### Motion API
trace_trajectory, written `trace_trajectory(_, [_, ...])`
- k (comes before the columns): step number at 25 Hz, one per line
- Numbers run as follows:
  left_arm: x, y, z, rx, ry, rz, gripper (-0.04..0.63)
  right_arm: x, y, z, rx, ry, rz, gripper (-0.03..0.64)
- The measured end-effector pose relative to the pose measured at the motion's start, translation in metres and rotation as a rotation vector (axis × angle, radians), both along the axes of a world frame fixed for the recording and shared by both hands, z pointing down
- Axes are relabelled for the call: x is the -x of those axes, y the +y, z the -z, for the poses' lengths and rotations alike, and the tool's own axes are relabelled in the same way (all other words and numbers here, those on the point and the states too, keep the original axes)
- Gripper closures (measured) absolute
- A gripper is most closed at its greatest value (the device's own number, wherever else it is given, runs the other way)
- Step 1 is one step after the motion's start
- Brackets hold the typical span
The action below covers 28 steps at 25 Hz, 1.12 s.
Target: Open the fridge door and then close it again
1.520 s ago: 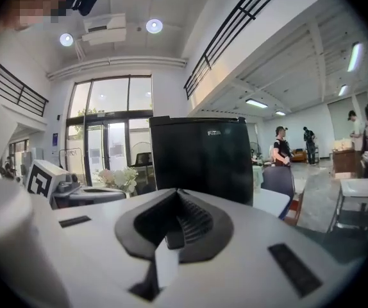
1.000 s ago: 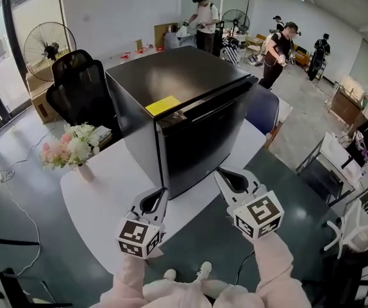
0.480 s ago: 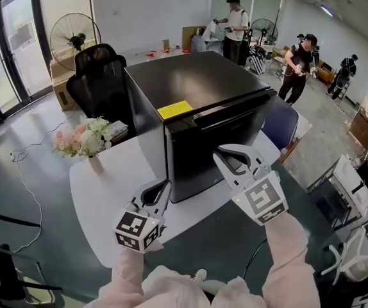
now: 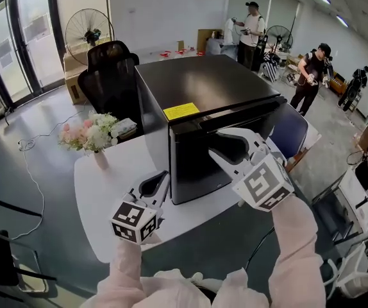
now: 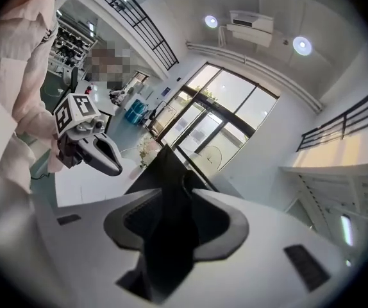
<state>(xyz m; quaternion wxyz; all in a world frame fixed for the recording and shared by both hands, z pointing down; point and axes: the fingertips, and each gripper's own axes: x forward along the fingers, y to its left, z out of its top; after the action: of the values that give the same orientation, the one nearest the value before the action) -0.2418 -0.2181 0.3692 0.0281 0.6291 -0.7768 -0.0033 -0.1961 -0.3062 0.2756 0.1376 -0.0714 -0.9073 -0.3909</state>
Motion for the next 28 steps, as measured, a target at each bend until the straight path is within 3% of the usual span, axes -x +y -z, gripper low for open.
trace_trajectory(12, [0.015, 0.004, 0.022, -0.022, -0.031, 0.046, 0.584, 0.024, -0.003, -0.007, -0.328, 0.198, 0.037, 0.477])
trace_trajectory(22, [0.014, 0.001, 0.016, -0.002, -0.034, 0.021, 0.584, 0.030, -0.004, -0.019, -0.464, 0.311, -0.007, 0.488])
trace_trajectory(28, [0.012, 0.004, 0.011, 0.001, -0.020, 0.009, 0.584, 0.029, -0.003, -0.020, -0.482, 0.322, -0.024, 0.495])
